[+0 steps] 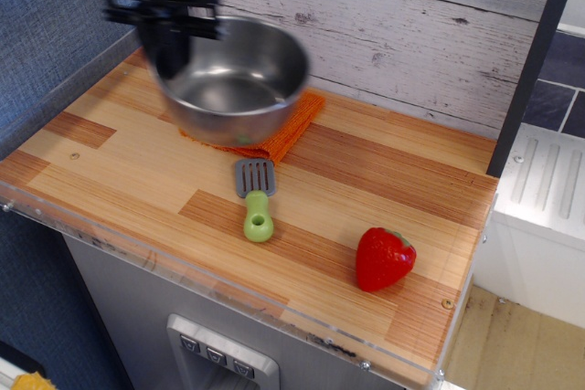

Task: Move the silver vessel on the right side of the spatula.

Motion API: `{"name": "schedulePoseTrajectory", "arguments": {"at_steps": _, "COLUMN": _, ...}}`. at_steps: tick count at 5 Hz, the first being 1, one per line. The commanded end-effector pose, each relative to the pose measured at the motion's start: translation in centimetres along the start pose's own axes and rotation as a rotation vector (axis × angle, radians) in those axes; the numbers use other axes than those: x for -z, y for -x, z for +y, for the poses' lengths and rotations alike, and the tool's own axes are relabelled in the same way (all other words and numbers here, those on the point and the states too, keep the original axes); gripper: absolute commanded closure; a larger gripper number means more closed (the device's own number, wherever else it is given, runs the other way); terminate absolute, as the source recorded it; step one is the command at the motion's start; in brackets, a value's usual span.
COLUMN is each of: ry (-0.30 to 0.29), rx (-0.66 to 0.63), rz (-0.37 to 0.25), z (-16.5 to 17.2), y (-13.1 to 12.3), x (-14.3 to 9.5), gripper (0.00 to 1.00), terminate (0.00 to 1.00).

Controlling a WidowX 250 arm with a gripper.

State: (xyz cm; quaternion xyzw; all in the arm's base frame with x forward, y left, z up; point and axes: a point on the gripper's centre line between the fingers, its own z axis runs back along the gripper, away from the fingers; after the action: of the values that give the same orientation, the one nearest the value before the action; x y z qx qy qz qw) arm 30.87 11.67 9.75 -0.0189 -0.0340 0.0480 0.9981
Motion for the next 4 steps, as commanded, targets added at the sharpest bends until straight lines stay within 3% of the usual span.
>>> {"name": "schedulePoseTrajectory", "arguments": {"at_steps": 1, "ry": -0.121, "rx": -0.091, "rz": -0.049, "z": 5.8, "y": 2.7, "x": -2.6, "gripper": 1.00, "terminate": 0.00}}
{"name": "schedulePoseTrajectory", "arguments": {"at_steps": 4, "ry": -0.179, "rx": -0.162, "rz": -0.029, "z": 8.9, "y": 4.0, "x": 0.3, "gripper": 1.00, "terminate": 0.00}}
